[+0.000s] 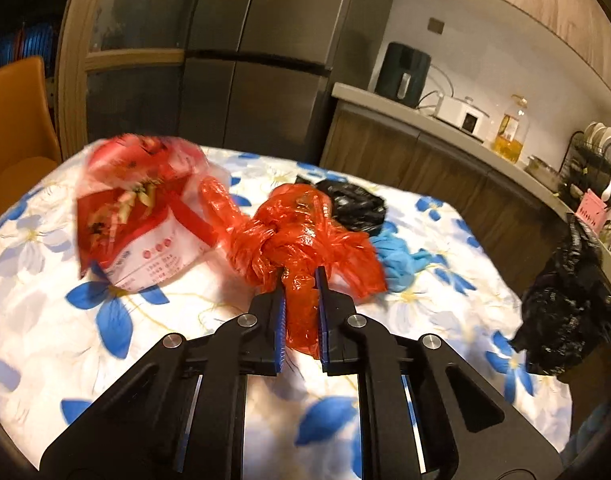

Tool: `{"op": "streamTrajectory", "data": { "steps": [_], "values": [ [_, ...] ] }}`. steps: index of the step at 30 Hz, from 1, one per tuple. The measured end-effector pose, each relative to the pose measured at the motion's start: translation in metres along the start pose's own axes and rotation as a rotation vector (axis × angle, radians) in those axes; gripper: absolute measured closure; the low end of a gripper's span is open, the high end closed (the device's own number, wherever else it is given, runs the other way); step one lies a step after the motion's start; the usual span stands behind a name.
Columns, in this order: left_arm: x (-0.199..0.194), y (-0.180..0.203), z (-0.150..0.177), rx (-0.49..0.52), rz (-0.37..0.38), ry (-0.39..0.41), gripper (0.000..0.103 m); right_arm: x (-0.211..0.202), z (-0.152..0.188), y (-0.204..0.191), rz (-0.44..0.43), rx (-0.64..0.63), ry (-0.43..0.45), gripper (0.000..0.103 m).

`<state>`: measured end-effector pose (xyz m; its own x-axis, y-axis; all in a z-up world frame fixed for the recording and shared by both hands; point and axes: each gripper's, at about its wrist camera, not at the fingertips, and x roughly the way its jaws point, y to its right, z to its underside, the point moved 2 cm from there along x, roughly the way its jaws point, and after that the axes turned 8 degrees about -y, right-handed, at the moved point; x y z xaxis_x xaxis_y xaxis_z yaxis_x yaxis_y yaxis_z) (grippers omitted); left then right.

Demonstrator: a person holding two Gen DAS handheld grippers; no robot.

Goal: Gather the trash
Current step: 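Grasp the black plastic bag with the right tool while the left tool grasps the red plastic bag, then carry the red bag and black bag over the black bin with both tools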

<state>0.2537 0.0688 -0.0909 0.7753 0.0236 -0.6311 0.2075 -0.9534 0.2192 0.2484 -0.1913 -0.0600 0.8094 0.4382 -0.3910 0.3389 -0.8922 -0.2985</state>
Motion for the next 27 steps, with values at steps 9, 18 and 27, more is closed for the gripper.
{"op": "streamTrajectory", "data": {
  "steps": [9,18,27],
  "values": [
    [-0.061,0.03,0.001,0.033,0.06,0.109,0.092,-0.032,-0.005,0.003,0.002,-0.003,0.043,0.1],
    [-0.089,0.077,0.003,0.098,0.1,0.149,0.092,-0.066,-0.01,0.014,0.02,-0.009,0.096,0.1],
    [-0.091,0.14,0.005,0.189,0.149,0.156,0.092,-0.096,-0.019,0.046,0.084,0.008,0.148,0.1]
  ]
}}
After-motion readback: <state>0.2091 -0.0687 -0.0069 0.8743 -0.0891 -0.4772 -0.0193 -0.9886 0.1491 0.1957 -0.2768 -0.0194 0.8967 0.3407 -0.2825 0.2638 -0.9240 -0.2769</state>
